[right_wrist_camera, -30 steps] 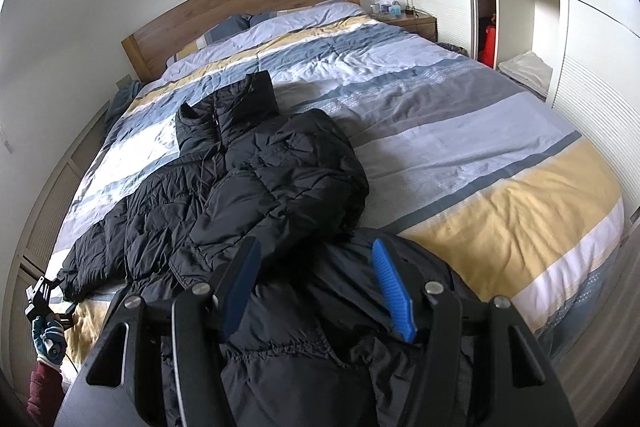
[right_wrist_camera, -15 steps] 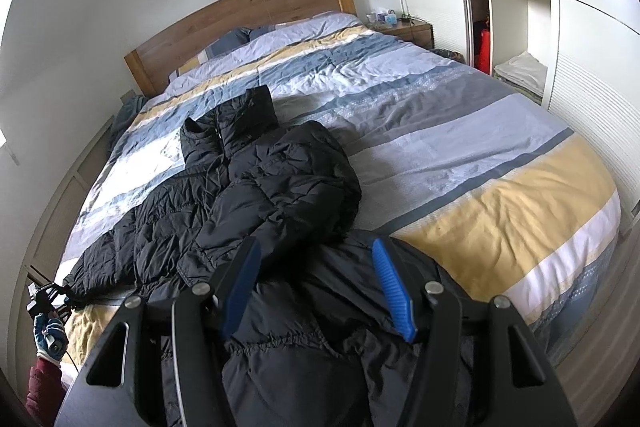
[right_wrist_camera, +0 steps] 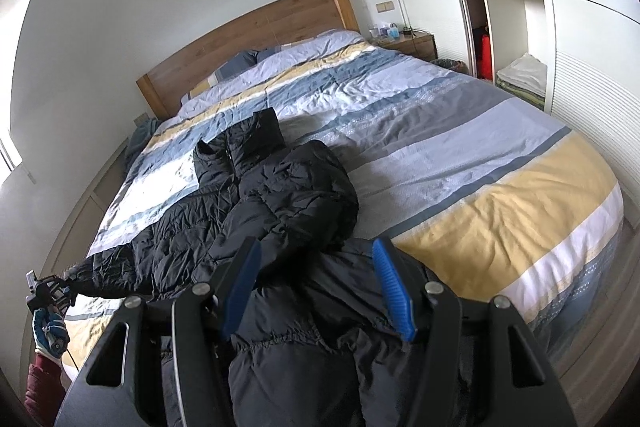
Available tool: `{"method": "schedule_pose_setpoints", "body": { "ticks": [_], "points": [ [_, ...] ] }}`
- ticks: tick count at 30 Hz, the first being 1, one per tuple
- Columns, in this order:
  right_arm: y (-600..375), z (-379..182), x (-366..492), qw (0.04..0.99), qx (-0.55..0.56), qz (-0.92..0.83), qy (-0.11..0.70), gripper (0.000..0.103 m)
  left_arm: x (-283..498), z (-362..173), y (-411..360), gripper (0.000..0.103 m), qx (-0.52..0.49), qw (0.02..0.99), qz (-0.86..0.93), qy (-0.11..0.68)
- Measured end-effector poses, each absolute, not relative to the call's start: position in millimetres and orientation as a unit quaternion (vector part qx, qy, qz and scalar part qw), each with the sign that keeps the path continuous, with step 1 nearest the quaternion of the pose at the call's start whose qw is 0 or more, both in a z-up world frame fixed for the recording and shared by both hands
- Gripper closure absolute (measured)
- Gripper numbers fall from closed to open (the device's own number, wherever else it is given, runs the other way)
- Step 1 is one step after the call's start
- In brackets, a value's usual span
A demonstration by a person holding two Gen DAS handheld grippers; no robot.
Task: Fold large clothes
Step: 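Lift the sleeve with the left tool and fold it across the coat body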
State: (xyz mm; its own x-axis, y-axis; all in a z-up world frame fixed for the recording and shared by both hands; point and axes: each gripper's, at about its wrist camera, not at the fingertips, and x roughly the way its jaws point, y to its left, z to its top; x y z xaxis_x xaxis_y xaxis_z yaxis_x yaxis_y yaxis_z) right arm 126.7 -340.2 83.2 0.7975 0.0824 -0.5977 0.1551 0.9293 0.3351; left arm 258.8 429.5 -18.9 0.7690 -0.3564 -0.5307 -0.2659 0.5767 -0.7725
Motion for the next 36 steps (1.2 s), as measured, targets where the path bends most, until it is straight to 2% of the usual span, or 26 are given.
{"method": "schedule_pose_setpoints", "body": {
  "ticks": [14,17,19,26,31,36],
  "points": [
    [-365,75,109,0.93,0.204,-0.011,0.305,0.046,269,68,328,0.092,-0.357,0.87,-0.099,0.325],
    [-374,73,104,0.931,0.207,-0.01,0.301,0.046,268,79,301,0.095,-0.338,0.876,-0.114,0.325],
    [-381,70,101,0.931,0.208,-0.015,0.301,0.046,268,86,281,0.099,-0.327,0.878,-0.127,0.324],
    [-409,53,93,0.926,0.233,-0.015,0.297,0.046,260,101,200,0.099,-0.244,0.894,-0.161,0.34],
    [-429,37,87,0.919,0.254,-0.02,0.3,0.046,252,90,192,0.098,-0.227,0.897,-0.151,0.348],
    [-442,23,90,0.911,0.276,-0.031,0.304,0.046,251,54,224,0.062,-0.255,0.885,-0.105,0.375]
  ]
}}
